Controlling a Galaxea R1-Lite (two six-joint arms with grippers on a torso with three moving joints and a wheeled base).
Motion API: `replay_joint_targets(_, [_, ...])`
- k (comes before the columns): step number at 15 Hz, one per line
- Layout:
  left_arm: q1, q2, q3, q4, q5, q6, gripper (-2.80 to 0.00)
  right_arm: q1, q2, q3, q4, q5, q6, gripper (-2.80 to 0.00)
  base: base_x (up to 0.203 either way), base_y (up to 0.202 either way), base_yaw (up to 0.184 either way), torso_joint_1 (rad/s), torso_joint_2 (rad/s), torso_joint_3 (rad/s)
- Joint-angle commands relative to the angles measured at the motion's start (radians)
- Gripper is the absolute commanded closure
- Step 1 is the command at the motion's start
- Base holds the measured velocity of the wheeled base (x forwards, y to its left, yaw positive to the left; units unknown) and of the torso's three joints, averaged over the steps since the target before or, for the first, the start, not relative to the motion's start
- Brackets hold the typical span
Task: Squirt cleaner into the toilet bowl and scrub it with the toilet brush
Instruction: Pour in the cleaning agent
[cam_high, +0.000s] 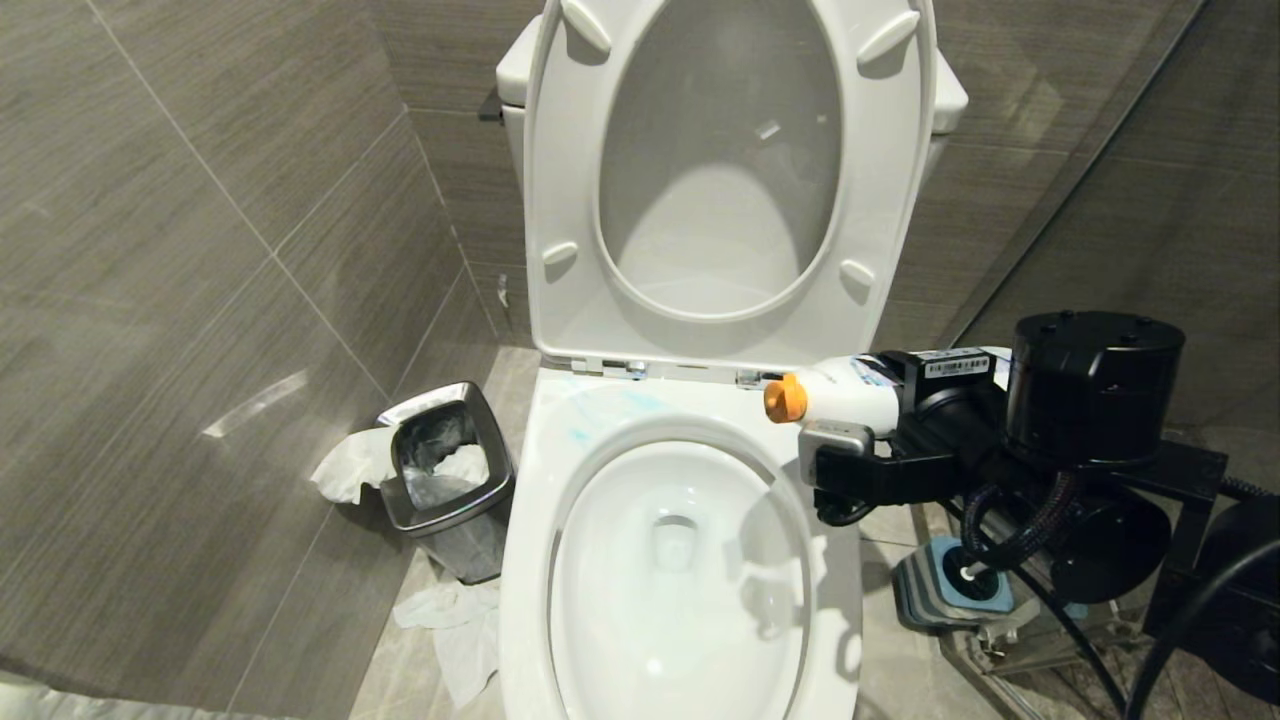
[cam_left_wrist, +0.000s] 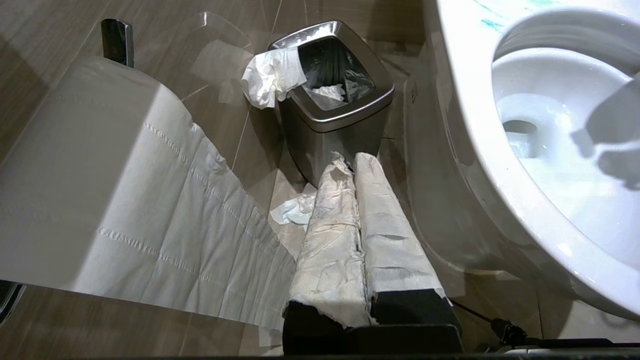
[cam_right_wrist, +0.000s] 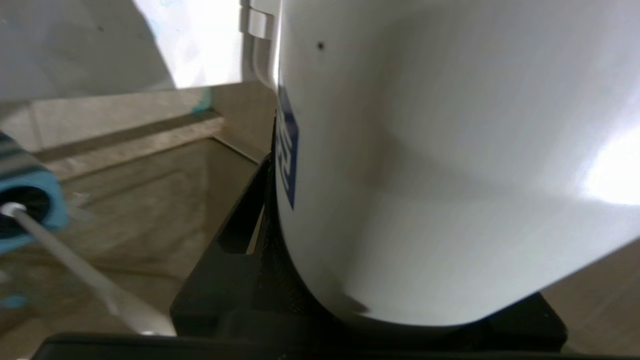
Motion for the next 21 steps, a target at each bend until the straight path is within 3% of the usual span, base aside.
replay_joint_targets(1, [0.001,0.002,0.0,0.0,0.0,0.0,0.0,0.001,0.001,-0.023,-0.004,-0.004,-0.092,0.0,0.0,0.0,0.0,0.0,0.0,0.0])
replay_joint_targets(8, [0.001,0.002,0.0,0.001,0.0,0.0,0.0,0.007,0.008,-0.147,0.12,-0.005,-0.318,0.0,0.0,0.0,0.0,0.0,0.0,0.0])
replay_joint_targets(21, [0.001,0.002,0.0,0.0,0.0,0.0,0.0,0.065,0.036,-0.242,0.124,-0.038,-0.551,0.0,0.0,0.0,0.0,0.0,0.0,0.0])
